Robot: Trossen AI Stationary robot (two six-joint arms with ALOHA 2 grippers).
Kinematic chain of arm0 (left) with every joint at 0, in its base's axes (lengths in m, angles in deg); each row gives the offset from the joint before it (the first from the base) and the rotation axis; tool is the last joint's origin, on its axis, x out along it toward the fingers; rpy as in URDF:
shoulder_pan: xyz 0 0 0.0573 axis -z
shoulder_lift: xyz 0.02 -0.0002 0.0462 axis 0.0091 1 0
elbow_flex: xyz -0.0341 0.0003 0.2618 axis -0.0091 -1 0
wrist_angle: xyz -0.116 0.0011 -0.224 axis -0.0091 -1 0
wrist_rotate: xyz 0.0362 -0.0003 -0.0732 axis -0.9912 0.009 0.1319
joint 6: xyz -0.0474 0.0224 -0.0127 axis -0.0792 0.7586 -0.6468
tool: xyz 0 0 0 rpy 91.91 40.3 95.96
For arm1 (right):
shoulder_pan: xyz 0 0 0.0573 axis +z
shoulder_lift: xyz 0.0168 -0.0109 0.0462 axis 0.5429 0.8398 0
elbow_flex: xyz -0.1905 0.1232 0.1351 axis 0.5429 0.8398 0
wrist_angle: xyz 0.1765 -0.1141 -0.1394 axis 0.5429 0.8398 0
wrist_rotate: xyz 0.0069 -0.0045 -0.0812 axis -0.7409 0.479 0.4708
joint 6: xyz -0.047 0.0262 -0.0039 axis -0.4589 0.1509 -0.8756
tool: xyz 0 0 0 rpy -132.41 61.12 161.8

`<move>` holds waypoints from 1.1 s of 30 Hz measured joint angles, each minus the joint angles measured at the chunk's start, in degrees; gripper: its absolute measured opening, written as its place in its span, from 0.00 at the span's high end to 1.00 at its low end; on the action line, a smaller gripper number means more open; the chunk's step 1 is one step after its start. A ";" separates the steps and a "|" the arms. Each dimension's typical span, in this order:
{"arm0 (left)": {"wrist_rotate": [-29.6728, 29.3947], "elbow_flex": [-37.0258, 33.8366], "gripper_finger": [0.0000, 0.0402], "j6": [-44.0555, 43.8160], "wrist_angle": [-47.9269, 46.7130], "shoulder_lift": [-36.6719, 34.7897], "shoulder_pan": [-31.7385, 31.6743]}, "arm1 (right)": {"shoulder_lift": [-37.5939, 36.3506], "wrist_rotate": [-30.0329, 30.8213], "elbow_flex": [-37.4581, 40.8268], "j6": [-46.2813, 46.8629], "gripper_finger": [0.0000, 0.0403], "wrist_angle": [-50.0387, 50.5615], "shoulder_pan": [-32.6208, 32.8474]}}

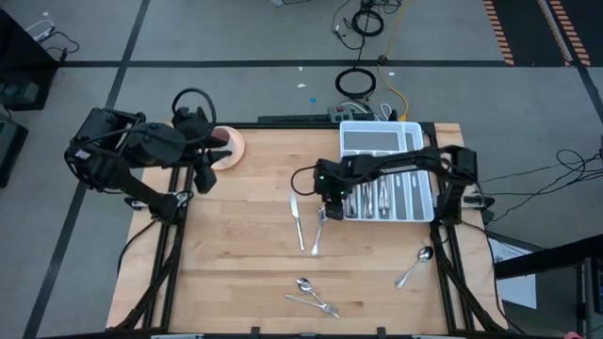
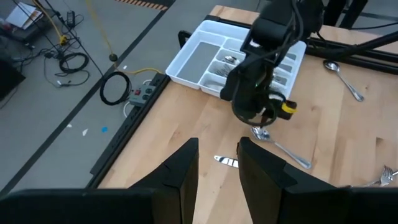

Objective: Sort silverware
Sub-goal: Put the silver spoon into the white cutlery tray

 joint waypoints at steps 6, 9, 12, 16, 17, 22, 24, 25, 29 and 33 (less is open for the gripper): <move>0.01 0.00 0.71 0.02 0.00 0.00 -1.03 | 2.04 -1.91 0.00 -0.98 0.52 -1.54 -0.21; 0.00 0.00 0.71 0.04 0.01 0.00 -1.45 | 4.10 -3.79 -0.01 -1.63 0.55 -2.20 -0.18; 0.01 0.00 0.71 0.08 0.00 0.00 -1.61 | 5.46 -3.78 -0.24 -1.84 0.61 -2.62 -0.10; 0.01 0.00 0.71 1.47 0.00 0.00 -1.59 | 6.13 -3.87 -0.20 -3.46 0.77 -3.14 0.15; 0.01 0.00 0.71 1.55 0.00 0.00 -1.59 | 6.11 -4.47 -0.20 -3.76 0.83 -3.34 0.03; 0.01 0.00 0.71 1.64 0.00 0.00 -1.59 | 5.99 -8.55 -0.60 -3.04 0.97 -2.38 -0.26; 0.01 0.00 0.71 1.64 0.00 0.00 -1.59 | 5.99 -9.44 -1.42 -2.71 0.99 -1.49 -0.43; 0.01 0.00 0.71 1.66 0.00 0.00 -1.59 | 5.94 -9.36 -1.97 -2.63 0.99 -0.69 -0.47; 0.01 0.00 0.71 1.68 0.00 0.00 -1.59 | 4.34 -8.12 -4.52 -3.08 1.00 3.24 -0.39; 0.01 0.00 0.71 1.66 0.01 0.00 -1.59 | 0.94 -6.67 -7.36 -4.95 1.00 8.56 -1.04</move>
